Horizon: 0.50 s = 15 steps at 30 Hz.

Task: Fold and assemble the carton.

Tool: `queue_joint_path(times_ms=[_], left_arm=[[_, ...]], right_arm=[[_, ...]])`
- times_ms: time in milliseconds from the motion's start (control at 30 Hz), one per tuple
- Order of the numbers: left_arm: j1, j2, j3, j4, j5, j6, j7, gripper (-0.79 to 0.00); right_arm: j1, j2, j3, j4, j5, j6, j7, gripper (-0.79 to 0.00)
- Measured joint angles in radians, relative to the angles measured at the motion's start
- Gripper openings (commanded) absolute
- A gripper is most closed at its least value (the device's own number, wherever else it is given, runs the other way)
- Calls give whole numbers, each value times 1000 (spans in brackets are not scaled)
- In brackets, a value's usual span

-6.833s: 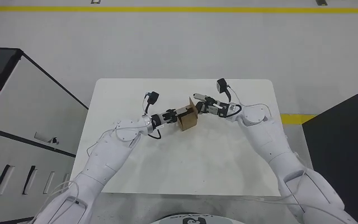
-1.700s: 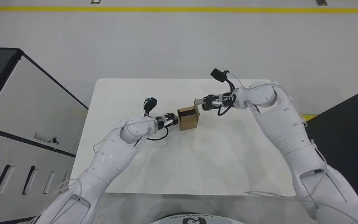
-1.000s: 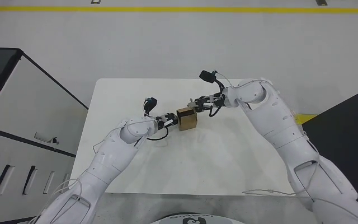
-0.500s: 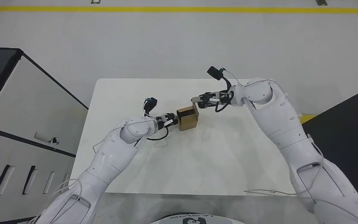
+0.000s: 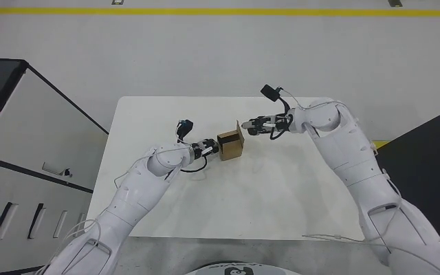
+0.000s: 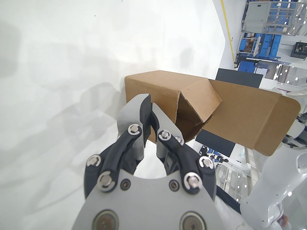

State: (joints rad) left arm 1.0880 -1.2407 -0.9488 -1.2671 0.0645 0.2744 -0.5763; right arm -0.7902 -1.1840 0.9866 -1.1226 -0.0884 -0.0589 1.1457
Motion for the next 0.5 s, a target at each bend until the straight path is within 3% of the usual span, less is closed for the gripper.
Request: queue_joint_path(times_ms=[500], left_arm=[[0, 0, 0, 0, 0, 0, 0, -785]], right_arm=[[57, -24, -89, 16, -43, 1, 10, -603]])
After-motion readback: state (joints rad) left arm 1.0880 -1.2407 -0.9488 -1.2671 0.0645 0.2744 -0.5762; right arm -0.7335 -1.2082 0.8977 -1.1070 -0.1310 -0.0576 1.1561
